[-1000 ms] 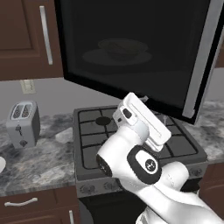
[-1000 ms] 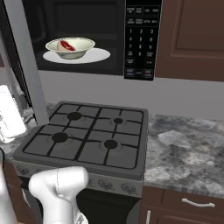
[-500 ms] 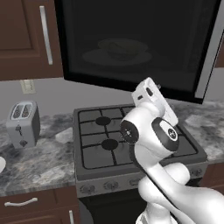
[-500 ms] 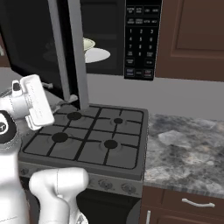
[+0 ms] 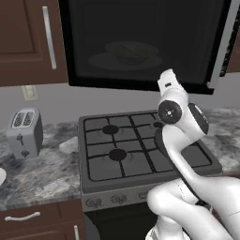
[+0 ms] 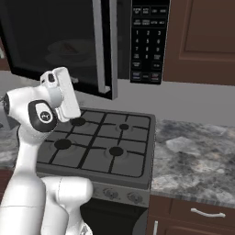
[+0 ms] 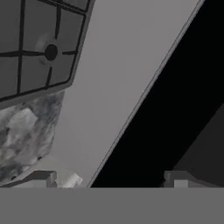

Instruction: Remove the apple from the bowl and place it on the small plate. Then place the bowl with only the steak in the microwave, close the door, and press the start button to microwave the steak.

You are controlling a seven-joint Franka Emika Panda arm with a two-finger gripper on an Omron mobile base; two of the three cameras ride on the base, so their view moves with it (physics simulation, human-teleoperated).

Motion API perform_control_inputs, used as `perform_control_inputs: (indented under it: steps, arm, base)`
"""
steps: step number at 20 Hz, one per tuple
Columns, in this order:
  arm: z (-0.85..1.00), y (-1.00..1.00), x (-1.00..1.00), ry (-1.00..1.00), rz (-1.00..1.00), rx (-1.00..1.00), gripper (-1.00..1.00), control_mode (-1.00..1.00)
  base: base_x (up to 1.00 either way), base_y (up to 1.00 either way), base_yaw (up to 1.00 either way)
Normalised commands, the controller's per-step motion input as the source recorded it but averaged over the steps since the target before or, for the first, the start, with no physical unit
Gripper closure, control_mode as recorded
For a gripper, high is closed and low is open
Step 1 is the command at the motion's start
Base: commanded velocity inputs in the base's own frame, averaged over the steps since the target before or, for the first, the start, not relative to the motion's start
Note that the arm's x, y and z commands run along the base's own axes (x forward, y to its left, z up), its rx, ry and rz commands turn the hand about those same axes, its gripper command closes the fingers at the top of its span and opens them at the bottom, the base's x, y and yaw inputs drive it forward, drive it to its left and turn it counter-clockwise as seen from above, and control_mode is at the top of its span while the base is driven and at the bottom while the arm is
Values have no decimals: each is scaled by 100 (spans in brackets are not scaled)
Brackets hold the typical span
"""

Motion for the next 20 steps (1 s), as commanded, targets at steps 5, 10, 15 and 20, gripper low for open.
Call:
perform_control_inputs:
  steps: [5, 10, 15, 20]
  arm:
    - [21, -19, 69, 0, 21, 21, -100, -100]
    - [10, -8, 67, 1, 19, 19, -100, -100]
    - [2, 0, 61, 5, 14, 15, -100, -100]
    - [0, 0, 58, 9, 12, 12, -100, -100]
  base:
    - [0, 0, 0]
    - [0, 0, 0]
    - [0, 0, 0]
    - [0, 0, 0]
